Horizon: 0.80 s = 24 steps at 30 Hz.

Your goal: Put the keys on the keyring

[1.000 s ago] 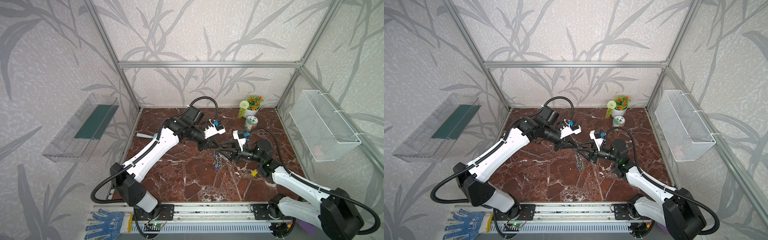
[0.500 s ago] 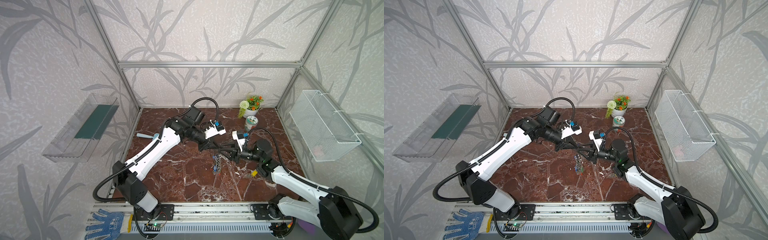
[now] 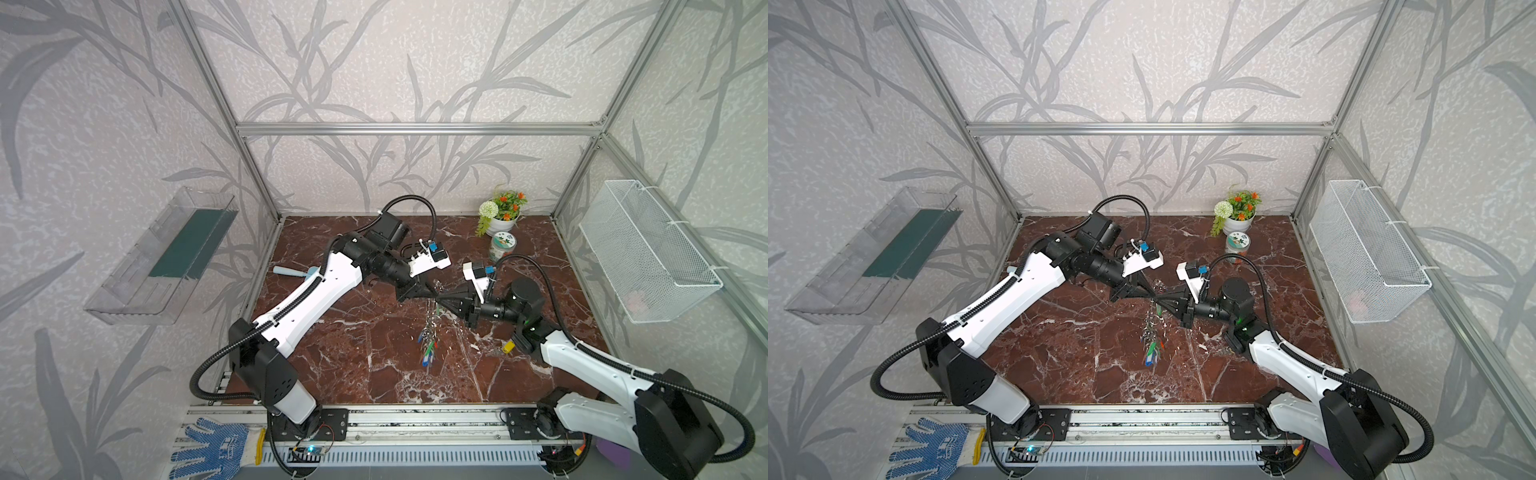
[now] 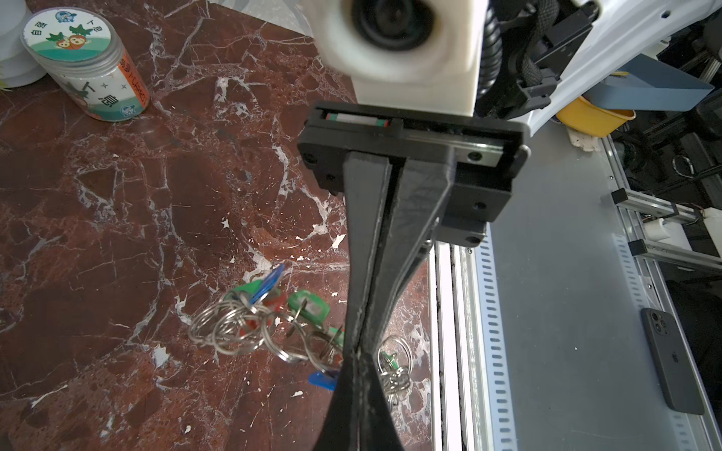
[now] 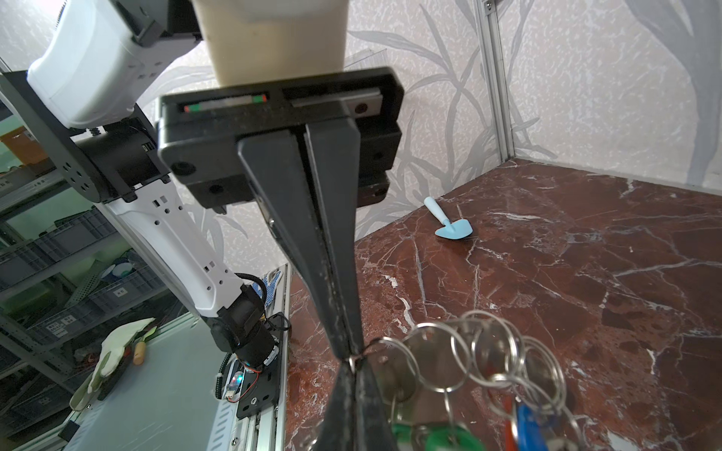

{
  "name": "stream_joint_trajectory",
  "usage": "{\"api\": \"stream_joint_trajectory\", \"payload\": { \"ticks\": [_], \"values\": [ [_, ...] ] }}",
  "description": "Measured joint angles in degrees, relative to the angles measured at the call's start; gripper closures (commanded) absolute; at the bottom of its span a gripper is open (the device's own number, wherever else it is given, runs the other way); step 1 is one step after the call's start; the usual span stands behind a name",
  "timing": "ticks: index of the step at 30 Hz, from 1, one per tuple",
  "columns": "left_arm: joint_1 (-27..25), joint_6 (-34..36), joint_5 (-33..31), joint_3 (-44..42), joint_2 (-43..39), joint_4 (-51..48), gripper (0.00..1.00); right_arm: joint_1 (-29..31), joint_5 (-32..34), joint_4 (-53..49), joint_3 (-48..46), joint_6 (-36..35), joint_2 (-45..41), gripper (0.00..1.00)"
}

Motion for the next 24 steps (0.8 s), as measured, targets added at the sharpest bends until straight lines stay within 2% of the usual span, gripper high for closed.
{"api": "stream_joint_trajectory", "payload": {
  "ticks": [3, 9, 14, 19, 24],
  "values": [
    [0.39, -0.79, 1.01, 0.0, 0.0, 0.26, 1.0, 0.0, 0.04, 0.59, 0.0, 0.11, 0.02, 1.0],
    [1.77, -6.6, 4.17, -2.6, -1.29, 6.69, 0.75, 0.02, 1.14, 1.57, -0.11, 0.5, -0.09, 1.0],
    [4.0, -18.21, 6.6, -13.66, -9.35, 22.18, 0.61, 0.11, 2.16, 1.6, -0.68, 1.31, -0.11, 1.0],
    [6.67, -28.94, 6.47, -25.38, -18.78, 37.62, 0.55, 0.11, 2.78, 1.7, -1.29, 2.21, -0.13, 1.0],
    [6.99, -38.25, 2.45, -38.66, -27.85, 51.1, 0.51, 0.11, 3.17, 2.47, -1.4, 3.37, -0.11, 1.0]
  ]
}}
